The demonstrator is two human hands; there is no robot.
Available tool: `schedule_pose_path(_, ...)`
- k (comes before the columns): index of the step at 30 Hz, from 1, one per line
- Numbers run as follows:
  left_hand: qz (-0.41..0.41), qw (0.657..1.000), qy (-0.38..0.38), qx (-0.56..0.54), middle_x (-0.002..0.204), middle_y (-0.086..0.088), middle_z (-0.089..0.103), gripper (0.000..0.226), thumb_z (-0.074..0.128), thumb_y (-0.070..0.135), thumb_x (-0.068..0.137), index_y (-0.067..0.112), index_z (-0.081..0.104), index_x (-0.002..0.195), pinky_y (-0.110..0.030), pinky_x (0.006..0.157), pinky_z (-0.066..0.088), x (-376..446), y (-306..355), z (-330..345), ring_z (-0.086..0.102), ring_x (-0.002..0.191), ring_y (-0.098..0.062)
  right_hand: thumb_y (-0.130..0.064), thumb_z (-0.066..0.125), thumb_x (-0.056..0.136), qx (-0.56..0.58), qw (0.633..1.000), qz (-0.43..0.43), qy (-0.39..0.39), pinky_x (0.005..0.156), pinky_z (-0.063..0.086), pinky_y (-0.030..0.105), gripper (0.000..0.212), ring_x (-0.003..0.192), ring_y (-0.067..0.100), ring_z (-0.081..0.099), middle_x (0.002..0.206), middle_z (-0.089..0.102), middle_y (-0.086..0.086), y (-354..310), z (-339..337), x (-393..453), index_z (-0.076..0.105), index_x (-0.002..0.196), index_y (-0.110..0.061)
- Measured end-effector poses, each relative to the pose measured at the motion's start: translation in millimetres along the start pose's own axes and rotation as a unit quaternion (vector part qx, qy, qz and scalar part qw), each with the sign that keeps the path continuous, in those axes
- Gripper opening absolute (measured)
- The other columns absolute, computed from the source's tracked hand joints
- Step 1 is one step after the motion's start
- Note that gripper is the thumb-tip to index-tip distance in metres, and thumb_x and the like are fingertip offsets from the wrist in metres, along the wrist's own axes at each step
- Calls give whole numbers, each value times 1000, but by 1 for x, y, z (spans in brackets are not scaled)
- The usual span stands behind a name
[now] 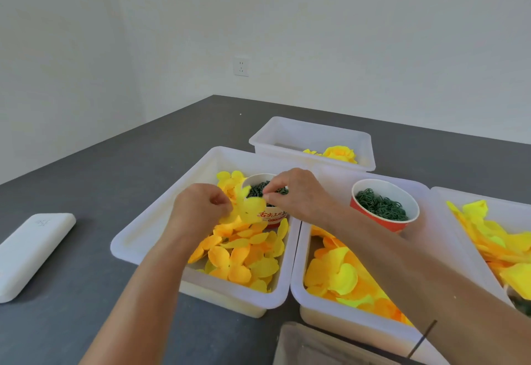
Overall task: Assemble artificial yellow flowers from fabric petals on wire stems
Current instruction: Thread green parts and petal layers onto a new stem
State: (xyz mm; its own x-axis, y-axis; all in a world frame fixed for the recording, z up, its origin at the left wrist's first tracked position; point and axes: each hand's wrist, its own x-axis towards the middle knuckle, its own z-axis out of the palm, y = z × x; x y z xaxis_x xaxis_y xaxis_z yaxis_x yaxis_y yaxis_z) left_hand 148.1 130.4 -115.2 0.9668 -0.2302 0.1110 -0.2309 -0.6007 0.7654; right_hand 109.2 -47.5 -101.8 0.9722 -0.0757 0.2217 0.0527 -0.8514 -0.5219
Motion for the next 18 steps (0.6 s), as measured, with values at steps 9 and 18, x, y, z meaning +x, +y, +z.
schedule_pose_path(9, -52, 973, 17, -225, 69, -9, 63, 17, 71, -4, 76, 11, 65, 70, -23, 47, 53, -6, 4, 2, 57, 57, -18, -38, 39, 99, 344, 928, 121, -71, 87, 53, 42, 43, 86, 25, 68, 103, 69, 16, -22, 8, -13, 67, 107, -6)
schedule_pose_path(18, -37, 963, 22, -267, 62, 0, 62, 12, 71, 5, 79, 13, 66, 71, -17, 43, 47, -11, 7, 10, 55, 52, -6, -3, 70, 80, 429, 894, 125, -37, 73, 58, 34, 17, 81, 23, 68, 87, 69, 9, -11, 11, -19, 69, 95, -9)
